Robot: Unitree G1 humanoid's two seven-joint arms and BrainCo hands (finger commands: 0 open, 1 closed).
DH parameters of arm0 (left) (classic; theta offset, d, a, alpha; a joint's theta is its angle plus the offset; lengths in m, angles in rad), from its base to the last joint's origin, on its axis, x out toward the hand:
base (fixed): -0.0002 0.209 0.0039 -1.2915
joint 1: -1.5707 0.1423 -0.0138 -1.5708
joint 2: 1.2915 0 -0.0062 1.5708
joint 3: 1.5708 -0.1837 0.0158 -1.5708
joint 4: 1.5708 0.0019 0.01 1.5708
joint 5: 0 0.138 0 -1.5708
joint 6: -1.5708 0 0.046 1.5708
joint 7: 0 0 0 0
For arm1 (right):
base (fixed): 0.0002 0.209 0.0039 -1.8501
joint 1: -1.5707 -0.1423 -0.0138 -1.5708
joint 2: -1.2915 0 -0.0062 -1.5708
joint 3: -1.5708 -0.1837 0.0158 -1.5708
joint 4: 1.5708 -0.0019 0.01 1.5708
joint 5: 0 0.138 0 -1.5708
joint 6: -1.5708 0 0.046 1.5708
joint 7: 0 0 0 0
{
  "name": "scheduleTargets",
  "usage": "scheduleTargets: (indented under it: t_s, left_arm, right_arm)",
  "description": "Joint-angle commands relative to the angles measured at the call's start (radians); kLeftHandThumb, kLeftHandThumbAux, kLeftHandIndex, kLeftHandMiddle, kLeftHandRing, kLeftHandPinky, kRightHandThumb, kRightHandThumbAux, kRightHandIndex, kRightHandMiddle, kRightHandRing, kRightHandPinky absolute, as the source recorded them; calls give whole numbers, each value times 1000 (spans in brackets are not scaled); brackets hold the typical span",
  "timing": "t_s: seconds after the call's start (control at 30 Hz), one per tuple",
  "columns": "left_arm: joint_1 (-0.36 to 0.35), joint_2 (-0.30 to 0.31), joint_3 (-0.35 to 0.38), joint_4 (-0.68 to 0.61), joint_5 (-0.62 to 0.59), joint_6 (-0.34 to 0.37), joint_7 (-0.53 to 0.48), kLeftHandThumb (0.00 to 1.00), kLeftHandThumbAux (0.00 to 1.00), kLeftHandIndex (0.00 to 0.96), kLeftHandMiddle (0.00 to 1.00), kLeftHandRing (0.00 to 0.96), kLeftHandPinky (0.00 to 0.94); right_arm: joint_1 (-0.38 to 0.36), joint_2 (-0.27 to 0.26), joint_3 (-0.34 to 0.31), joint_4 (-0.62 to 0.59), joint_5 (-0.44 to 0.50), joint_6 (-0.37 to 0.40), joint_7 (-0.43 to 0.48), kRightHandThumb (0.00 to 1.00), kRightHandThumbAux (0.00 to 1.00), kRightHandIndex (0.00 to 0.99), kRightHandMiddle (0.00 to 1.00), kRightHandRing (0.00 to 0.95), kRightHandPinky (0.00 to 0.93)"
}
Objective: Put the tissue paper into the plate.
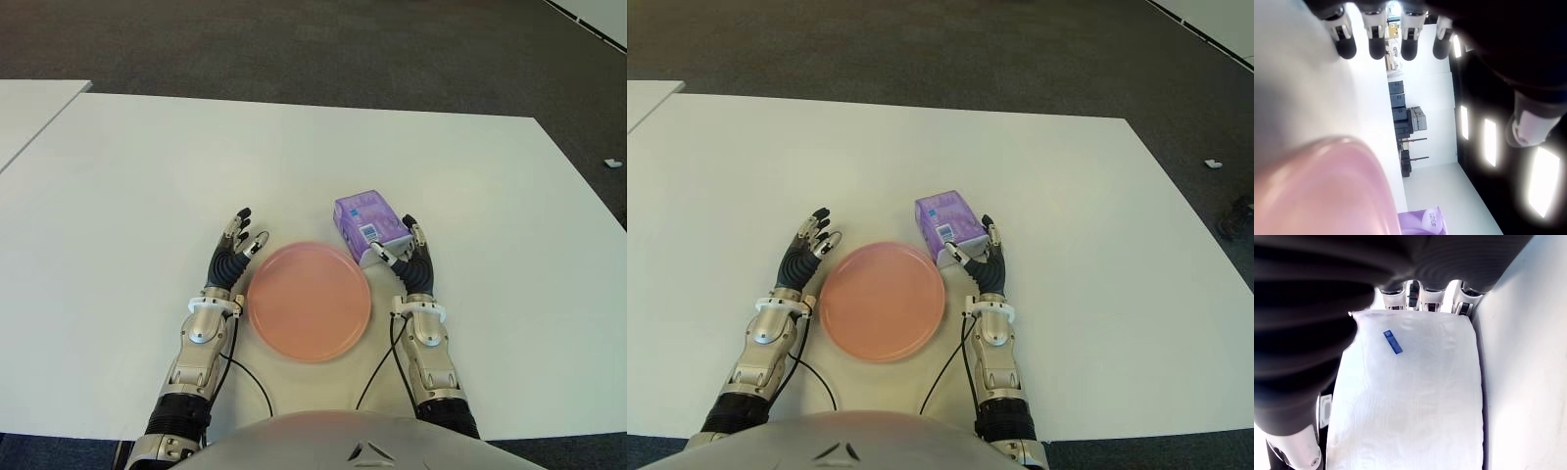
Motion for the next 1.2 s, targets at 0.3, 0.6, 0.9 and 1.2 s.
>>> scheduleTargets:
  t_s: [0.3,0.6,0.9,1.2]
  left_arm:
    - [3,1,-1,21,3,0,-6,0,468,0,0,0,0]
    - [-2,-4,-1,18,4,17,-1,0,465,0,0,0,0]
    - [-10,-12,-1,24,9,23,9,0,475,0,0,0,0]
    - [-22,-13,-2,41,25,23,24,0,480,0,0,0,0]
  right_arm:
    - [49,2,1,83,0,103,-2,123,718,0,0,0,5]
    - [44,-4,-1,84,2,105,2,106,727,0,0,0,6]
    - [44,-21,-19,59,21,120,16,106,734,0,0,0,19]
    - [49,-74,-121,-214,21,251,-4,119,751,0,12,7,36]
